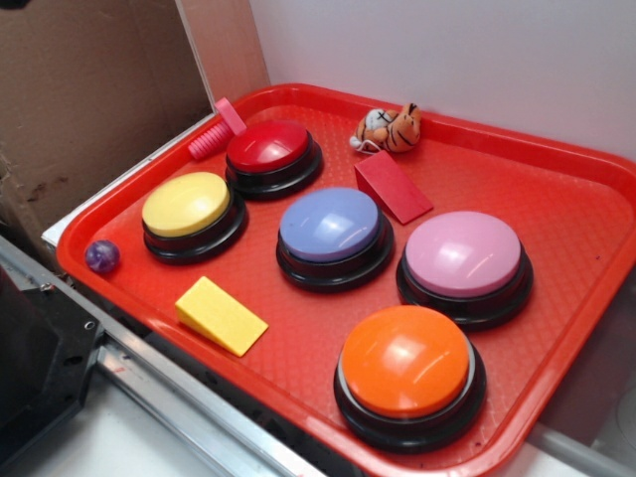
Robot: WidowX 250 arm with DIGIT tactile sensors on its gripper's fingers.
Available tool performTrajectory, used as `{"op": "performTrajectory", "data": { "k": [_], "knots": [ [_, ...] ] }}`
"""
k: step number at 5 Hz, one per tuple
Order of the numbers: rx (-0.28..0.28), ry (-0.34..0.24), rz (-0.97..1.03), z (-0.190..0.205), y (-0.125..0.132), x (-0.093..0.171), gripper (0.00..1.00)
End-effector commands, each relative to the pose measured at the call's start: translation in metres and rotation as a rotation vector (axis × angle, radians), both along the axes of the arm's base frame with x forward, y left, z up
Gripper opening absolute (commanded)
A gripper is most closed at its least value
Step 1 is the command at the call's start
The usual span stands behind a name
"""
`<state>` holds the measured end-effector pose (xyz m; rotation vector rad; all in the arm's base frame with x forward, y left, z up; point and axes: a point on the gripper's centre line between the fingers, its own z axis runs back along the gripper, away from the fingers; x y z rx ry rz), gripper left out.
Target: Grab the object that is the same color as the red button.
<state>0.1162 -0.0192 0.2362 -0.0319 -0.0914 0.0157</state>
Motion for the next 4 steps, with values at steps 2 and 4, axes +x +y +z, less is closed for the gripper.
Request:
{"op": "performTrajectory", "data": {
  "k": [2, 4],
  "knots": [
    [-0.009, 0.000, 0.153, -0.018, -0.009, 0.030, 1.00],
    [-0.120, -0.041, 0.420, -0.059, -0.023, 0.081, 1.00]
  ]
}}
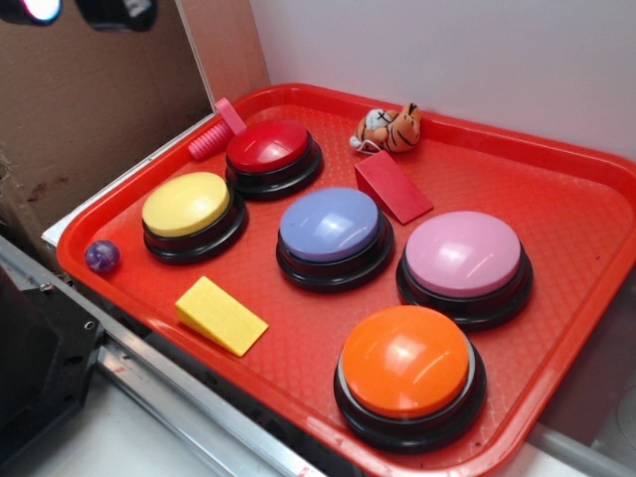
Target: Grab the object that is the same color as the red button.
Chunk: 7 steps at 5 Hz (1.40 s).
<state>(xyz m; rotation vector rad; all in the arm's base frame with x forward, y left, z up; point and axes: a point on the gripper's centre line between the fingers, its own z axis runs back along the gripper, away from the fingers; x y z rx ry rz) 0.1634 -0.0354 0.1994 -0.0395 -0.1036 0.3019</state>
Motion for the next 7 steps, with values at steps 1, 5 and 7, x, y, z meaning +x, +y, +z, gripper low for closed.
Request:
{"op": "performTrajectory", "data": {
  "k": [1, 5, 7],
  "knots": [
    [-0.116, -0.074, 0.307, -0.037, -0.012, 0.063, 1.00],
    [-0.048, -0.168, 0.592, -0.114, -0.038, 0.140, 1.00],
    [-0.028, -0.183, 0.598, -0.135, -0.043, 0.162, 1.00]
  ]
}}
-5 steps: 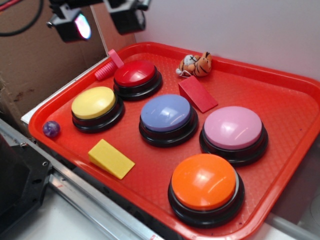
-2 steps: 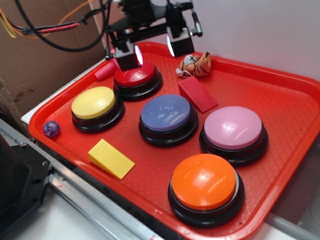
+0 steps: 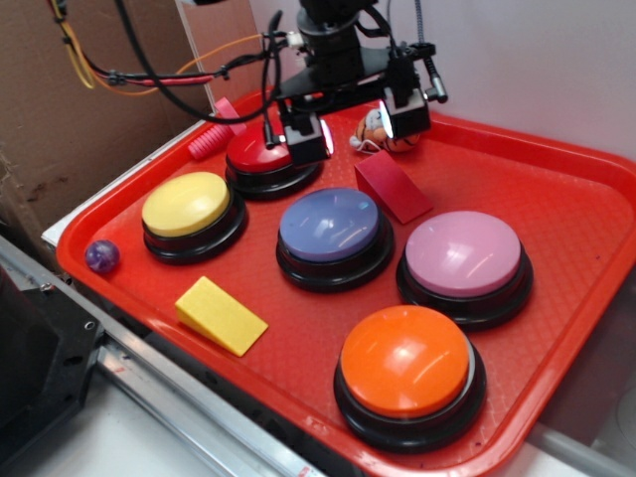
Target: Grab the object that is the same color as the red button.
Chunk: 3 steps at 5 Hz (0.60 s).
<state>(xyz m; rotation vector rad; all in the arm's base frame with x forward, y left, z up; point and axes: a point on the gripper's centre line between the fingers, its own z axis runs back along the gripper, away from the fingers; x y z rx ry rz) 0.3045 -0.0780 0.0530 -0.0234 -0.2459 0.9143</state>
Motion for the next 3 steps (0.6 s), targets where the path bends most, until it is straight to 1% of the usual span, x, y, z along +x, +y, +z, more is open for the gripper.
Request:
{"op": "performTrajectory", "data": {
  "k": [1, 3],
  "knots": [
    [0.003, -0.033, -0.030, 0.000, -0.003, 0.024, 1.00],
    [0.007, 0.017, -0.031, -0.026, -0.006, 0.029, 1.00]
  ]
}}
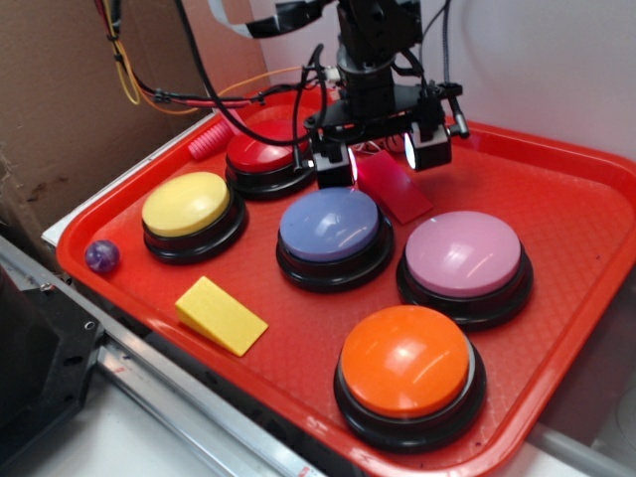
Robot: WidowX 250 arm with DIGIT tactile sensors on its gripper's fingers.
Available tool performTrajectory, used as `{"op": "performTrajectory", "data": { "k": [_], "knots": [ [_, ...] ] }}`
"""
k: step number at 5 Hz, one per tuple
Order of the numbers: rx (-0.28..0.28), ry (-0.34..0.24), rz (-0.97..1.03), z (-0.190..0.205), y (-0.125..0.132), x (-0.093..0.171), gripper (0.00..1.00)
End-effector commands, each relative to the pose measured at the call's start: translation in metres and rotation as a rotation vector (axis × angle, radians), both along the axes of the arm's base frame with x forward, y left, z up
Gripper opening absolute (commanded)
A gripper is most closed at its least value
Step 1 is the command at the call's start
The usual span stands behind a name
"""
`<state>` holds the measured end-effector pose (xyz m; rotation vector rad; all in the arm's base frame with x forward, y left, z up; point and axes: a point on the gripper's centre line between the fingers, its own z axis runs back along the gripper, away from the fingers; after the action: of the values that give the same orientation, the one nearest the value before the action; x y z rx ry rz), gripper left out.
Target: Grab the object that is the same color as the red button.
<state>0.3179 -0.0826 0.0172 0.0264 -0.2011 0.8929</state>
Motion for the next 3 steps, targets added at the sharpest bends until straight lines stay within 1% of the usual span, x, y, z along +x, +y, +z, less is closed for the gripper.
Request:
{"op": "performTrajectory", "data": {
  "k": [1, 2, 3],
  "knots": [
    [-0.028, -0.045, -0.031, 0.002, -0.002, 0.016, 0.64],
    [-0.027, -0.035, -0.044, 0.008, -0.006, 0.011, 0.00],
    [-0.039, -0.005, -0.125, 0.026, -0.005, 0.007, 0.00]
  ]
}}
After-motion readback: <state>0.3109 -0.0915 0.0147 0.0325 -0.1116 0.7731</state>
